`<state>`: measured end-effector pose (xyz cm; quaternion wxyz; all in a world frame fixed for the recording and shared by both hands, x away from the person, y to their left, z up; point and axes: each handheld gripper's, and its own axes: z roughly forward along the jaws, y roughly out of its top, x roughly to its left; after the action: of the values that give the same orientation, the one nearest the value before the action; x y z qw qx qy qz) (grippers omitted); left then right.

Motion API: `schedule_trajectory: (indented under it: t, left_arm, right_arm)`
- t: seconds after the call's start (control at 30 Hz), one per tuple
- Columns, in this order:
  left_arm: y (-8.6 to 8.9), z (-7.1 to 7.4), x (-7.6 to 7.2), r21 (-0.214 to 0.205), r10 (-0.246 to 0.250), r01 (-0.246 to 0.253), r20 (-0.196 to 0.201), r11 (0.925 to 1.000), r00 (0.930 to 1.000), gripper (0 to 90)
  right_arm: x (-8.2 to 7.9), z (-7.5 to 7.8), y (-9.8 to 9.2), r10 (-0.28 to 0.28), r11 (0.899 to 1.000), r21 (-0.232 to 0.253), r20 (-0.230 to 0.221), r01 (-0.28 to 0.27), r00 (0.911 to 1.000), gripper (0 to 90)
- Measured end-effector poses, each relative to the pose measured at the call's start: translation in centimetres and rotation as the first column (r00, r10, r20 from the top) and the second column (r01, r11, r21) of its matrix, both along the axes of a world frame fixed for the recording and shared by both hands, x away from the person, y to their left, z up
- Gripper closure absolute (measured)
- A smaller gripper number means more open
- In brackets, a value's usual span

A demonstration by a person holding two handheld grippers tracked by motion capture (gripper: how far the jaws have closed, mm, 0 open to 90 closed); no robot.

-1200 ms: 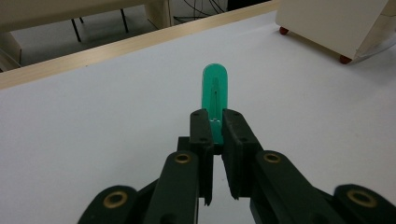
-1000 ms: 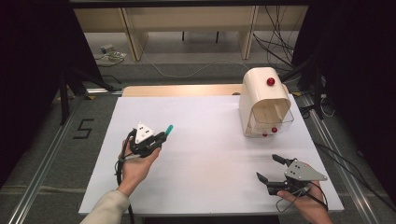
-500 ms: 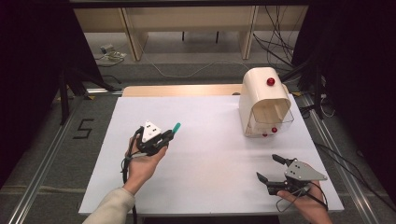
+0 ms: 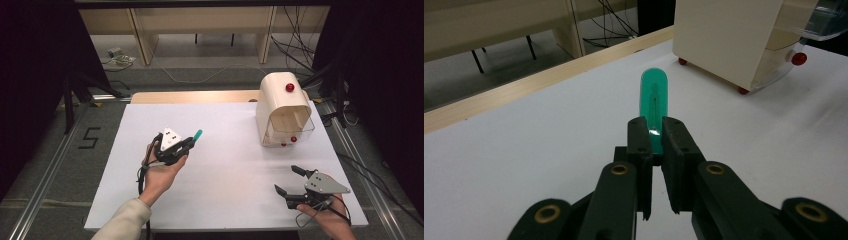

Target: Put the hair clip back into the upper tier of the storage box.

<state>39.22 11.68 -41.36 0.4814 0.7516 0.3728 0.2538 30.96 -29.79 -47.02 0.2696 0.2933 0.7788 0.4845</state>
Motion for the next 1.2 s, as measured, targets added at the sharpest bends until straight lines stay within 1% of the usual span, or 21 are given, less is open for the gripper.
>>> schedule_trajectory:
  t: [0.17,0.2,0.3,0.47,0.53,0.7,0.8,1.2]
  left_arm:
    - [-0.5,0.2,0.1,0.000,-0.011,0.011,0.005,0.9999,0.9999,82.6]
    - [-0.6,0.2,0.1,0.001,-0.014,0.014,0.001,0.9999,0.9999,82.6]
    - [-0.8,0.4,0.1,0.003,-0.020,0.020,0.011,0.9998,0.9997,82.6]
    - [-1.2,0.7,0.2,0.002,-0.035,0.035,0.017,0.9994,0.9992,82.6]
    - [-1.4,0.9,0.2,-0.006,-0.035,0.035,0.020,0.9994,0.9992,82.6]
    - [-1.8,1.0,0.4,-0.005,-0.043,0.043,0.026,0.9991,0.9987,82.6]
    - [-2.1,1.1,0.4,0.004,-0.051,0.051,0.030,0.9987,0.9983,82.6]
    - [-3.1,1.6,0.6,-0.005,-0.067,0.067,0.039,0.9977,0.9970,82.6]
  right_arm:
    - [0.0,0.0,0.0,0.000,1.000,-0.001,0.001,0.000,1.0000,16.2]
    - [0.0,0.0,0.0,0.001,1.000,0.000,0.000,-0.001,1.0000,16.3]
    - [0.0,0.0,0.0,0.002,1.000,-0.001,0.002,-0.002,1.0000,16.2]
    - [0.0,0.0,0.0,0.000,1.000,-0.001,0.000,0.000,1.0000,16.3]
    - [0.0,0.0,0.0,0.000,1.000,-0.001,0.000,0.000,1.0000,16.3]
    - [0.0,0.0,0.0,0.001,1.000,0.000,-0.001,-0.001,1.0000,16.3]
    - [0.0,0.0,0.0,0.001,1.000,-0.001,0.000,-0.001,1.0000,16.3]
    - [0.0,0.0,0.0,0.004,1.000,-0.001,0.001,-0.004,1.0000,16.3]
